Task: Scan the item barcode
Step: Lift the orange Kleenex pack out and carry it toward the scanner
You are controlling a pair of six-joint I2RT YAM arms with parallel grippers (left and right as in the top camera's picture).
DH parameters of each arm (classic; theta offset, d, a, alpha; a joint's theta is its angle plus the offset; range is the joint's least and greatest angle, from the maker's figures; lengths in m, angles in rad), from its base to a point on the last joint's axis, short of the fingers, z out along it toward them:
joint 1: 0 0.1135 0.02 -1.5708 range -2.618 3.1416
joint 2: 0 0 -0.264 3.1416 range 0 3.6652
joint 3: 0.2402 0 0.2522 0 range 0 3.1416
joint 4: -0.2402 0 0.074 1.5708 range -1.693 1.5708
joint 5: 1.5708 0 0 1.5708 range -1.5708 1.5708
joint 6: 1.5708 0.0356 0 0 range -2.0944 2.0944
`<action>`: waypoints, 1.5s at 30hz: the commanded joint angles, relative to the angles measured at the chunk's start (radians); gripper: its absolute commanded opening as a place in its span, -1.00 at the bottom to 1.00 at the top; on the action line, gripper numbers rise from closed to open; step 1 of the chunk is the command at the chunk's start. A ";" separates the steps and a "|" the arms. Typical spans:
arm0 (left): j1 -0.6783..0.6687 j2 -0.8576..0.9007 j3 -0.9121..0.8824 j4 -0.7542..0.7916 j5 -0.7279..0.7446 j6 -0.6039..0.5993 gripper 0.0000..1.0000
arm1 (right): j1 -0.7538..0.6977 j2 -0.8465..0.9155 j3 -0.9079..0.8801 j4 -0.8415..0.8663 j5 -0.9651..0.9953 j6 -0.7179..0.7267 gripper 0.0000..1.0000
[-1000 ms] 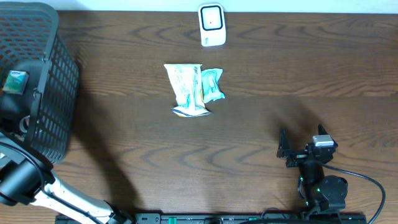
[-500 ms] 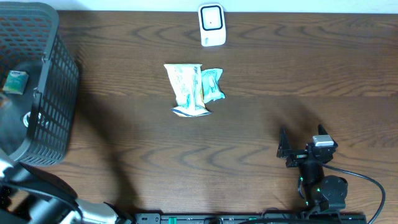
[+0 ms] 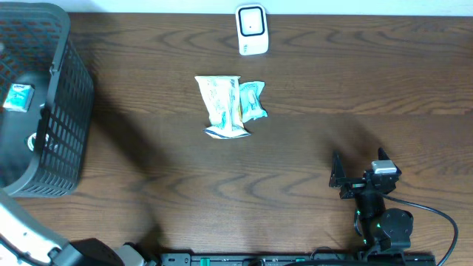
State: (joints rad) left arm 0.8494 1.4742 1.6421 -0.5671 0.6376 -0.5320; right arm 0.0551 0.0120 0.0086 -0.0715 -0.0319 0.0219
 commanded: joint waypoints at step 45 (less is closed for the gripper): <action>-1.069 0.455 -0.004 -0.380 -0.841 -0.939 -0.85 | 0.004 -0.006 -0.003 -0.003 0.003 0.014 0.99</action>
State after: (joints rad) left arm -0.2207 1.8942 1.6413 -0.9447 -0.1448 -1.3125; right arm 0.0551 0.0120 0.0086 -0.0715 -0.0315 0.0223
